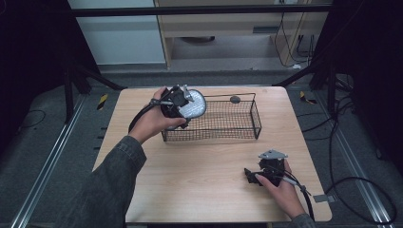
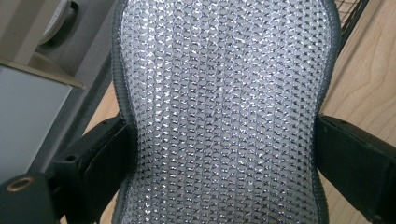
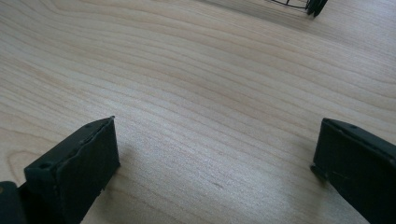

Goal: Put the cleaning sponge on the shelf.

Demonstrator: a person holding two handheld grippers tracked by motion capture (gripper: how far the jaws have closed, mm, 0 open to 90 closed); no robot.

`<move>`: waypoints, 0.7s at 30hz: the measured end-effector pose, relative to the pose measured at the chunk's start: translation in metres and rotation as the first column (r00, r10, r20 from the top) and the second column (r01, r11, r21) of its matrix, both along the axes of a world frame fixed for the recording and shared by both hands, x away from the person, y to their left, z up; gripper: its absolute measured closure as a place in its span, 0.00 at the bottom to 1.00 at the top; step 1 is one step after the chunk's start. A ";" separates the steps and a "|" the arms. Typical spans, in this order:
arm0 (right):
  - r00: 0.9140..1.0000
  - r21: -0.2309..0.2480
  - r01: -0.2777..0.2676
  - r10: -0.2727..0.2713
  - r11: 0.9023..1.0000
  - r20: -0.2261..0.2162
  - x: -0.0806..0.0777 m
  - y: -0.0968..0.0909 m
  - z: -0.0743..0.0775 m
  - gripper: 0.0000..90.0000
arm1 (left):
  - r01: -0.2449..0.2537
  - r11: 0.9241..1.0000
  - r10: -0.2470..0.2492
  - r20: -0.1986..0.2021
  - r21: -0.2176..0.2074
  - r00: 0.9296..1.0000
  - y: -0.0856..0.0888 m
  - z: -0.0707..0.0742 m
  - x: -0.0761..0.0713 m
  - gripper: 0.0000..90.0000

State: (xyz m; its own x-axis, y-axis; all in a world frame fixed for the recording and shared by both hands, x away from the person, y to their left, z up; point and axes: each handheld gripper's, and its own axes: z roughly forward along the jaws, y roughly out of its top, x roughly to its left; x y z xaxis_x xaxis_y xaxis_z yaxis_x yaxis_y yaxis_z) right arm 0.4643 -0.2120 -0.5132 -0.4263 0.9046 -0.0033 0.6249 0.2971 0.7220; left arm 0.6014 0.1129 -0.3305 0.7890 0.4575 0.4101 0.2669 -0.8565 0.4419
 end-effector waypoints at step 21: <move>1.000 0.004 0.001 -0.001 1.000 -0.001 0.000 0.000 0.000 0.00 | 0.008 1.000 -0.008 0.001 0.023 1.000 -0.013 -0.013 0.021 0.06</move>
